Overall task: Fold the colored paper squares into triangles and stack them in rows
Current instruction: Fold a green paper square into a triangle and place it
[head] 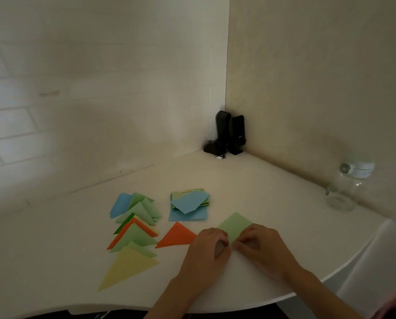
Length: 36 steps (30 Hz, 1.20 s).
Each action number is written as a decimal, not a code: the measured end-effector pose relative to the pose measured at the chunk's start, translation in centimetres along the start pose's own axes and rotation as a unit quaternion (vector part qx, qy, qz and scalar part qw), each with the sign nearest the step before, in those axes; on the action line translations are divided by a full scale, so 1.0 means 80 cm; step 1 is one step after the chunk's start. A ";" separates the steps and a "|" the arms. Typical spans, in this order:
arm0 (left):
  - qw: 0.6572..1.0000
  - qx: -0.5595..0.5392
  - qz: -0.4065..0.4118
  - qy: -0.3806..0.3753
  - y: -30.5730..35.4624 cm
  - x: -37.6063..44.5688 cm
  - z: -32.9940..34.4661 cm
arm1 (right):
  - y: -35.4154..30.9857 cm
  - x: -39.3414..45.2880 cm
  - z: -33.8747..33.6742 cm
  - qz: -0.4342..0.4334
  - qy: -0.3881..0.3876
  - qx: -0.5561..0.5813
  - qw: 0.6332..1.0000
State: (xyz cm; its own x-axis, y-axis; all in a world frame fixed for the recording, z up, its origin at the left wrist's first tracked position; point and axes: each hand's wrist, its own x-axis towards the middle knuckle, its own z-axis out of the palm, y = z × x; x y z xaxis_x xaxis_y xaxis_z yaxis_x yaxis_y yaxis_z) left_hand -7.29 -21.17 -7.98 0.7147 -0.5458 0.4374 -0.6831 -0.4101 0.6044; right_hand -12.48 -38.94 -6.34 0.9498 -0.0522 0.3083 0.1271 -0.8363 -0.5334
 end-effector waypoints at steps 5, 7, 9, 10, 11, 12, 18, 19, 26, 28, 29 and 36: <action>0.998 -0.033 -0.036 0.035 -0.003 0.005 0.008 | -0.003 0.003 -0.001 0.052 -0.006 0.040 0.998; 0.997 -0.045 -0.039 0.046 -0.003 0.007 0.010 | -0.005 0.005 0.001 0.070 -0.003 0.049 0.996; 0.996 -0.055 -0.052 0.052 -0.002 0.009 0.011 | -0.005 0.007 0.001 0.092 0.000 0.066 0.994; 0.995 -0.059 -0.059 0.052 -0.002 0.011 0.010 | -0.006 0.008 0.002 0.105 -0.001 0.072 0.992; 0.995 -0.060 -0.067 0.049 -0.002 0.013 0.010 | -0.007 0.011 0.002 0.115 -0.007 0.073 0.991; 0.995 -0.057 -0.075 0.044 -0.001 0.017 0.009 | -0.008 0.014 0.001 0.122 -0.016 0.068 0.990; 0.993 -0.034 -0.109 0.006 0.002 0.028 0.000 | -0.010 0.025 -0.007 0.116 -0.079 0.082 0.987; 0.993 -0.037 -0.115 0.002 0.002 0.028 -0.001 | -0.008 0.025 -0.009 0.119 -0.085 0.086 0.985; 0.991 -0.043 -0.125 -0.027 -0.001 0.023 -0.008 | -0.006 0.014 -0.019 0.107 -0.114 0.089 0.984; 0.991 -0.051 -0.118 -0.033 -0.001 0.020 -0.010 | -0.006 0.005 -0.019 0.071 -0.105 0.077 0.989; 0.992 -0.056 -0.111 -0.035 0.001 0.019 -0.011 | -0.007 0.001 -0.017 0.056 -0.096 0.062 0.992; 0.997 0.005 -0.016 -0.073 0.012 0.008 -0.017 | -0.018 -0.001 0.005 0.051 -0.072 -0.082 0.993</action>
State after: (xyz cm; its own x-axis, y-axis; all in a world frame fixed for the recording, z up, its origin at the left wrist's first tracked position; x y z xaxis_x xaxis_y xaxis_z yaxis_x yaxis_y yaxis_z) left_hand -7.27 -20.90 -6.19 0.7072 -0.6323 0.3163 -0.6622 -0.4357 0.6096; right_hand -12.65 -37.52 -5.89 0.9879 -0.0717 0.1374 -0.0080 -0.9090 -0.4168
